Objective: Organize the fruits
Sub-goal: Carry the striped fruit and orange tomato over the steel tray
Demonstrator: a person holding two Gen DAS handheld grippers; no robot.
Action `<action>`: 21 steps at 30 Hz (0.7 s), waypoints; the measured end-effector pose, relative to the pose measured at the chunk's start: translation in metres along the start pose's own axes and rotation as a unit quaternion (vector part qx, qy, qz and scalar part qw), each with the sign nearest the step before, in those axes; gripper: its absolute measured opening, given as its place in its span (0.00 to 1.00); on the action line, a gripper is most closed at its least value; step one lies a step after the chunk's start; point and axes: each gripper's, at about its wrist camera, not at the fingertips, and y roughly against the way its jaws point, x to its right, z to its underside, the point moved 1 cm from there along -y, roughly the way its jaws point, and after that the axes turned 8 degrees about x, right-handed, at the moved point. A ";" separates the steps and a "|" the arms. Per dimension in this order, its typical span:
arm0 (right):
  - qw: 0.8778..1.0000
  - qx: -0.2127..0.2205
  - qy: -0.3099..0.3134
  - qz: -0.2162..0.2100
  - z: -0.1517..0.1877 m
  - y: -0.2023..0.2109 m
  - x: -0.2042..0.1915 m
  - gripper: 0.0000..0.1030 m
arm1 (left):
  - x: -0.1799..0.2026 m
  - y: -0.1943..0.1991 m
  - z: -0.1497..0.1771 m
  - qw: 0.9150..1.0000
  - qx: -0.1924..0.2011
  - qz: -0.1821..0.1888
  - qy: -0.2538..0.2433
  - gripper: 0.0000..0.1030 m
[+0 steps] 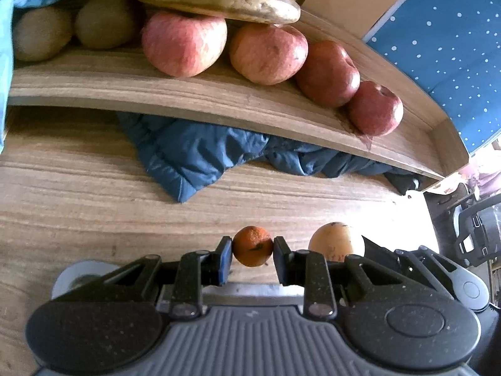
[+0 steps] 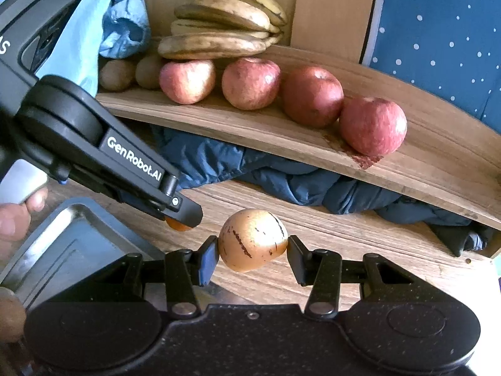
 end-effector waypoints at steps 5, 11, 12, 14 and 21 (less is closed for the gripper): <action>1.000 0.002 0.003 -0.010 0.003 0.011 -0.008 0.48 | -0.007 0.013 0.012 1.000 0.002 -0.008 0.002 0.30; 0.999 -0.002 0.008 -0.033 0.013 0.022 -0.023 0.48 | -0.016 0.023 0.027 1.000 -0.003 -0.021 0.010 0.30; 0.999 -0.005 0.009 -0.037 0.015 0.023 -0.025 0.48 | -0.017 0.024 0.029 1.000 -0.004 -0.022 0.010 0.30; 0.999 -0.009 0.010 -0.043 0.019 0.025 -0.029 0.48 | -0.018 0.026 0.034 1.000 -0.006 -0.024 0.012 0.30; 0.998 -0.027 0.015 -0.061 0.030 0.028 -0.034 0.48 | -0.019 0.031 0.047 0.999 -0.012 -0.034 0.015 0.30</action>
